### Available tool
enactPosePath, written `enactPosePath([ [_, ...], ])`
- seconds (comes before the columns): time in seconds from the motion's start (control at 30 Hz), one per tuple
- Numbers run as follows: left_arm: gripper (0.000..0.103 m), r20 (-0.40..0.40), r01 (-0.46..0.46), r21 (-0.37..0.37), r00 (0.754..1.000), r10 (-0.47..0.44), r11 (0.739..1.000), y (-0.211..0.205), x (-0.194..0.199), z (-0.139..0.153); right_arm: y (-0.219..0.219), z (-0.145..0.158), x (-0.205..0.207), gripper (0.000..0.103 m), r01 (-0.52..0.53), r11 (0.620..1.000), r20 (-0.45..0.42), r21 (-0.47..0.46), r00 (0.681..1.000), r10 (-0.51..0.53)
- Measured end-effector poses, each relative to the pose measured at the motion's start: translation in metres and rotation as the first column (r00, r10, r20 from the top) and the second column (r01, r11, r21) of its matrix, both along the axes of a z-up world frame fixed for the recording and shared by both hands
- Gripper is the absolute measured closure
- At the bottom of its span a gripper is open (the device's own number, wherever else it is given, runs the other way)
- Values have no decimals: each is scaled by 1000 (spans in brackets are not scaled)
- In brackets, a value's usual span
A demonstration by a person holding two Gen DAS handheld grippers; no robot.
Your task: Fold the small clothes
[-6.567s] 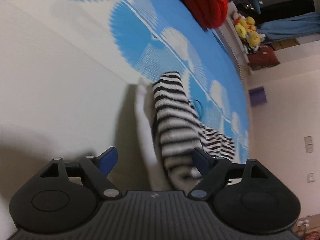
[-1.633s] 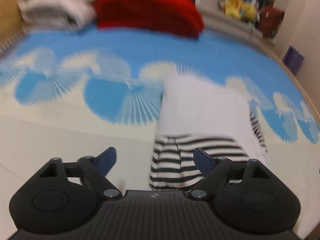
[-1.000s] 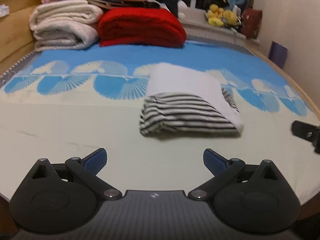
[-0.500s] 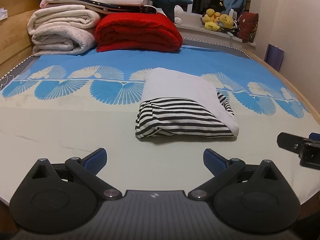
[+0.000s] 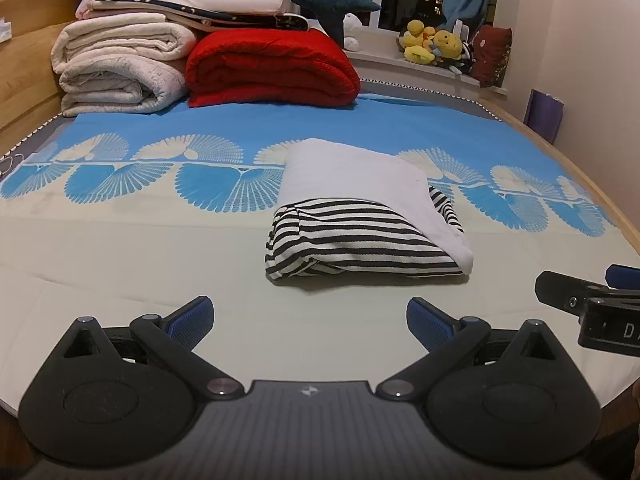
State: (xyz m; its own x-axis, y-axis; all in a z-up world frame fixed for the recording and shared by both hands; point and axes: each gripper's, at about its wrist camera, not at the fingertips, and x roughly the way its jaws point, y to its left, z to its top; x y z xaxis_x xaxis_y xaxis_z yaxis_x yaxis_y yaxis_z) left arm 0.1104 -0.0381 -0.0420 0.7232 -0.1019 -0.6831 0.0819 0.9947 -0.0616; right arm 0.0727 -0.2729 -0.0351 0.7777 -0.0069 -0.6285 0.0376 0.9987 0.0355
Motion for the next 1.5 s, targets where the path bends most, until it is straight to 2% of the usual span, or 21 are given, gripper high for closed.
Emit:
enactPosePath([
  [1.5, 0, 10, 21, 2, 1000, -21, 1000, -6, 1, 0, 2, 0, -1, 2, -9, 1000, 7, 0, 1000, 9],
])
